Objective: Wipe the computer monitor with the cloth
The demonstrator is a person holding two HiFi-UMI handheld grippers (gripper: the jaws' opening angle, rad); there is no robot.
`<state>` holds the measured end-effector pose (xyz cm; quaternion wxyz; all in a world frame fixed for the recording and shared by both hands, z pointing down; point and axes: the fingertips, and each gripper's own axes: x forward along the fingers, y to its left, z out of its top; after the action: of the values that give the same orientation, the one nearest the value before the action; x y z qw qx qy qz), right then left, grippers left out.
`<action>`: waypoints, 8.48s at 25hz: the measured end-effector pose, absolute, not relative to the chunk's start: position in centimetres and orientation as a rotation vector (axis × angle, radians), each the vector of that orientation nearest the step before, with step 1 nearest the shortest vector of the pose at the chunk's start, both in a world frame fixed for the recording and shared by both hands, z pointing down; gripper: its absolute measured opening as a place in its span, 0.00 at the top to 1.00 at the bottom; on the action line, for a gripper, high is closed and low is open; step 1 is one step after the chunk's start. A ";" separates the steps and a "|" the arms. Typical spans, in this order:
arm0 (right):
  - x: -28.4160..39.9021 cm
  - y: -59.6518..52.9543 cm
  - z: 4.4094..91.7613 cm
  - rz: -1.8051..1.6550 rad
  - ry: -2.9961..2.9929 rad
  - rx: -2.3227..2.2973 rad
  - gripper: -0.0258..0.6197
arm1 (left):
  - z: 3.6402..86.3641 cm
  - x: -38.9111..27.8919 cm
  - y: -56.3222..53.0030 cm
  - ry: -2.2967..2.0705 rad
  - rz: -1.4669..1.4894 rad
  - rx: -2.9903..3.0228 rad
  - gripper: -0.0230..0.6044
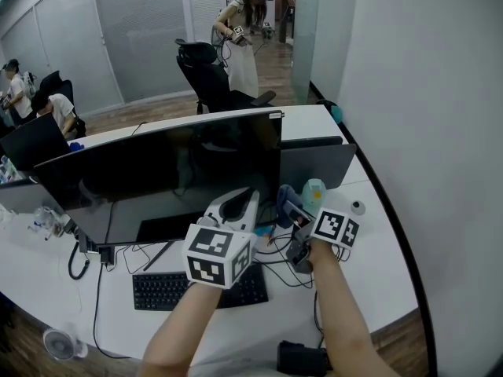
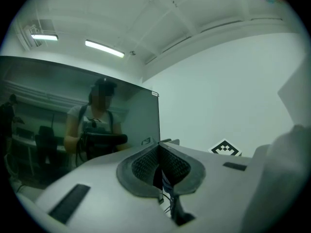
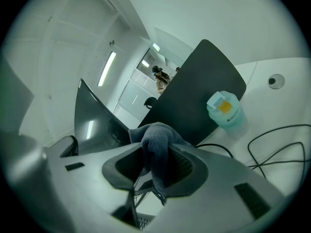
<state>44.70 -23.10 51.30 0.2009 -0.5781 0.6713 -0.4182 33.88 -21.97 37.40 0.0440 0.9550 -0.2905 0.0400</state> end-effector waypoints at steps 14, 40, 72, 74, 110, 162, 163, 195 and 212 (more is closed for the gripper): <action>44.5 -22.2 54.8 -1.263 1.836 -1.639 0.77 | 39.1 33.8 -22.1 -0.870 0.165 2.885 0.95; 43.4 -20.0 62.5 -1.450 1.686 -1.668 0.77 | 42.0 33.9 -22.8 -0.846 0.180 2.815 0.95; 39.7 -20.1 62.4 -1.358 1.680 -1.792 0.77 | 43.4 29.4 -23.2 -0.849 0.144 2.754 0.95; 39.4 -20.1 62.3 -1.356 1.670 -1.796 0.77 | 43.4 28.9 -23.3 -0.849 0.143 2.750 0.95; 32.1 -22.1 59.7 -1.314 1.648 -1.790 0.77 | 42.2 20.3 -23.9 -0.879 0.095 2.705 0.95; 17.9 -25.3 62.7 -1.442 1.725 -1.820 0.76 | 44.5 3.2 -27.3 -0.995 0.011 2.552 0.95; 17.6 -25.3 62.7 -1.444 1.728 -1.819 0.76 | 44.7 2.9 -27.2 -0.998 0.014 2.549 0.95; 7.5 -27.7 63.5 -1.474 1.852 -1.820 0.76 | 46.2 -7.2 -29.0 -1.090 -0.013 2.481 0.95; 3.7 -28.4 63.5 -1.481 1.915 -1.802 0.76 | 47.1 -10.4 -29.2 -1.107 -0.025 2.457 0.95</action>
<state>3.66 -28.43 63.49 0.0620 -0.5959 0.6334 -0.4898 -10.39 -29.20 47.15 0.2215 0.8891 -0.4005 -0.0091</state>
